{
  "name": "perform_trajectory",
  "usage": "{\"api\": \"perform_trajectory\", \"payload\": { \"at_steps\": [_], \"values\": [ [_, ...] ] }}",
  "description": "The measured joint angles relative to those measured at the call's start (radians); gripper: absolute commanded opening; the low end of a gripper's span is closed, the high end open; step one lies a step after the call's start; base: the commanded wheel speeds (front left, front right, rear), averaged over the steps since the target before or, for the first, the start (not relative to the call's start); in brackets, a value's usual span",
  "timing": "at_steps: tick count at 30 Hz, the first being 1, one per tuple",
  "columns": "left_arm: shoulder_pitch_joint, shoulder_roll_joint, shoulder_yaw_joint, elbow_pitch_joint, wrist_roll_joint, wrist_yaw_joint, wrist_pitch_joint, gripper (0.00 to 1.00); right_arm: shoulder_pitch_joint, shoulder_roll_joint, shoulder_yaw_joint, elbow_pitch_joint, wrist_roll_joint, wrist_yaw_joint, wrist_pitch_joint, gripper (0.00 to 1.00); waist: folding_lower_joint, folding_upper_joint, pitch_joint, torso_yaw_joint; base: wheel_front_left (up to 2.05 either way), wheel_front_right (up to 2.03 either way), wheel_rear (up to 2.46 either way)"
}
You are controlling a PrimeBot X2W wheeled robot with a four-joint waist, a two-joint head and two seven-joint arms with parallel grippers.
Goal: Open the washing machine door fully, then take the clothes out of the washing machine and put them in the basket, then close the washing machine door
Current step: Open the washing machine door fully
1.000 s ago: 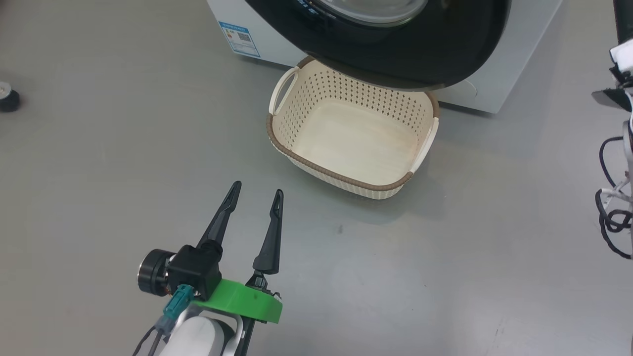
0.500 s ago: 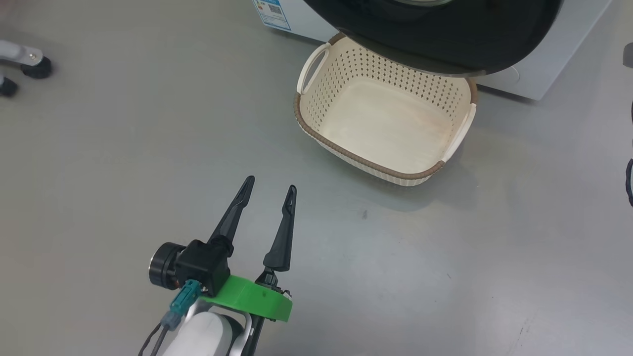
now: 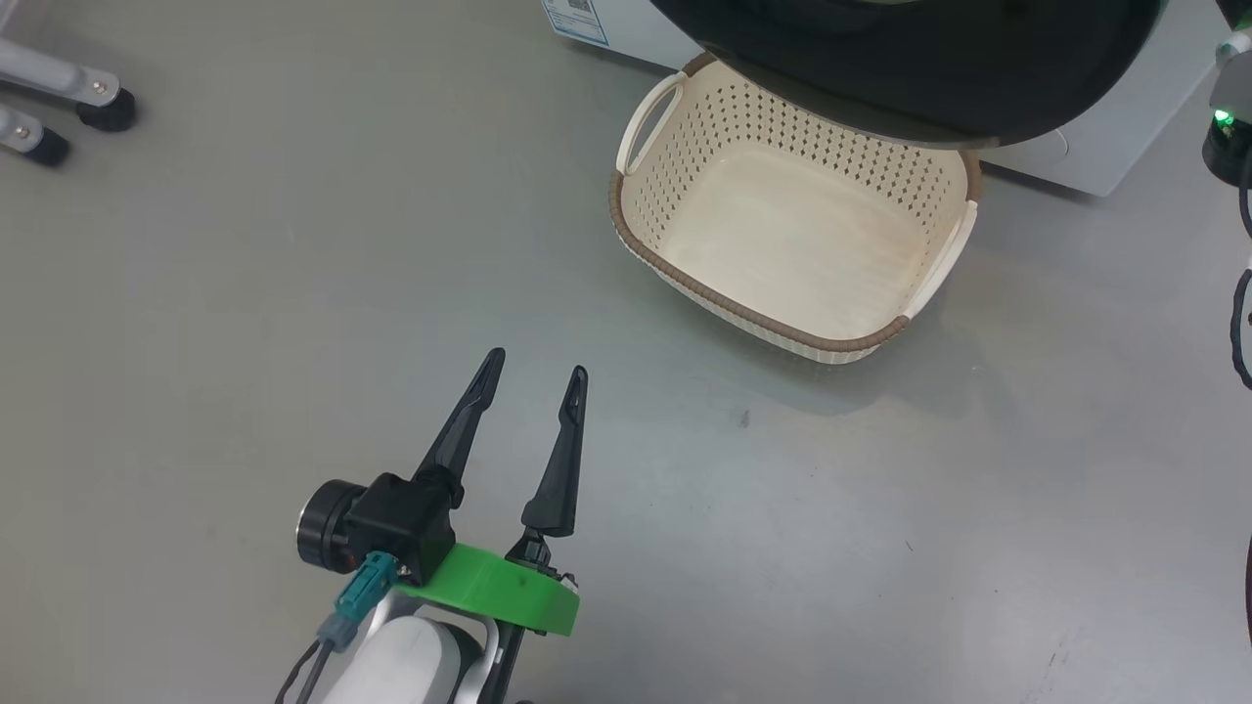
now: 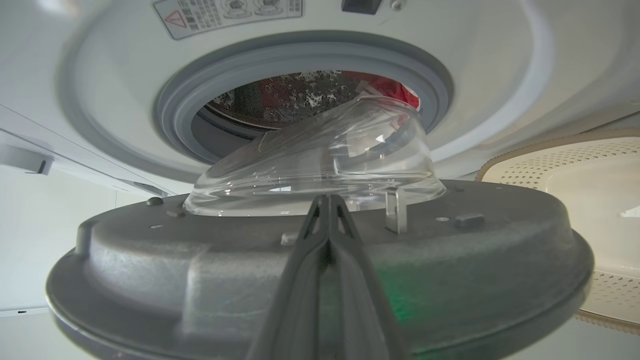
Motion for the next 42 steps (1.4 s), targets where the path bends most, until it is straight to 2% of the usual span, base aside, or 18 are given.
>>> {"api": "perform_trajectory", "payload": {
  "at_steps": [7,22,29,42],
  "values": [
    [0.0,0.0,-0.002,0.002,0.0,0.0,0.0,1.0,-0.019,-0.021,0.016,0.036,0.007,-0.002,0.064,0.0,0.0,0.0,0.003,0.009,0.0,0.0,0.0],
    [0.0,0.0,0.001,0.021,0.0,0.0,0.0,1.0,-0.006,-0.009,0.016,0.105,0.036,-0.009,0.117,0.0,0.0,0.0,-0.028,0.012,0.0,0.0,0.0],
    [0.001,0.0,0.019,0.036,0.003,0.0,0.0,1.0,0.036,0.027,0.028,0.132,0.045,-0.007,0.143,0.0,0.0,0.0,-0.062,0.012,0.0,0.0,0.0],
    [0.014,0.0,0.03,0.058,0.023,0.0,0.0,1.0,0.132,0.109,0.065,0.171,0.069,0.029,0.184,0.0,0.0,0.0,-0.143,0.001,0.0,0.0,0.0]
  ]
}}
